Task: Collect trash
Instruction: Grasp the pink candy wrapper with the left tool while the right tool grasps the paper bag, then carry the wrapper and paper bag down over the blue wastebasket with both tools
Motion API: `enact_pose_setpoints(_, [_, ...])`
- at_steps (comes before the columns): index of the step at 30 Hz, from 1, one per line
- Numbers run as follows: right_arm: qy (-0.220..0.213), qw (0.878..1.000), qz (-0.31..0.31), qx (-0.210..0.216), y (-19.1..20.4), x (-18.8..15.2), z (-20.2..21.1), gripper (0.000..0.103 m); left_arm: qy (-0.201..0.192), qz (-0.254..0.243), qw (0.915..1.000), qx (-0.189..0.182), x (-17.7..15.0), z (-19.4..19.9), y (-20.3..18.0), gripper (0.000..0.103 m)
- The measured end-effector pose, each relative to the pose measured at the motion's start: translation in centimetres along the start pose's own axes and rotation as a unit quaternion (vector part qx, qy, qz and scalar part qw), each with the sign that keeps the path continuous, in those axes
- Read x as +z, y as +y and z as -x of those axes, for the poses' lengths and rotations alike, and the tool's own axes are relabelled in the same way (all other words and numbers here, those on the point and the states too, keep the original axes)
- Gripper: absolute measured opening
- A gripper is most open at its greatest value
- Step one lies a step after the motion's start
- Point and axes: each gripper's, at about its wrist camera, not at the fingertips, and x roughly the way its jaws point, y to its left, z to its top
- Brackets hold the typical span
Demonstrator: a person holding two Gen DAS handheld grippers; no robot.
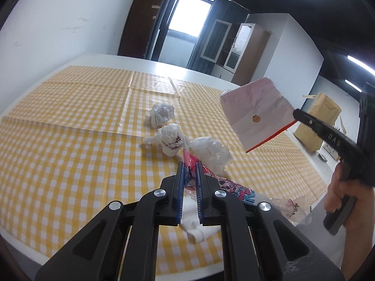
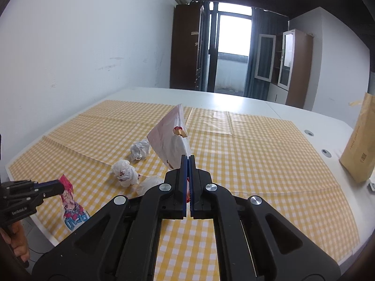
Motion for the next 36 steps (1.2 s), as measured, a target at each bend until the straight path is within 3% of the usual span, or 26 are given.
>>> enact_pose_setpoints(5, [-0.021,1.000,-0.008,0.002,-0.1,0.0,3.2,0.001,-0.004,0.005,1.0000,0.005,-1.4,2.1,0.3,0.008])
enact_pose_setpoints(18, [-0.053,0.998,-0.006,0.025,1.3,-2.1,11.1,0.001,-0.027,-0.050,0.9969,0.054,-4.8,7.8,-0.6,0.008])
enact_pose_setpoints(26, [-0.051,0.998,0.006,0.048,3.6,-4.3,15.0,0.001,-0.037,-0.064,0.9944,0.076,-6.9,11.1,-0.5,0.008])
enact_pose_setpoints(36, [-0.038,0.995,0.018,0.090,7.1,-7.2,18.4,0.000,-0.023,-0.064,0.9929,0.097,-10.8,13.2,1.3,0.008])
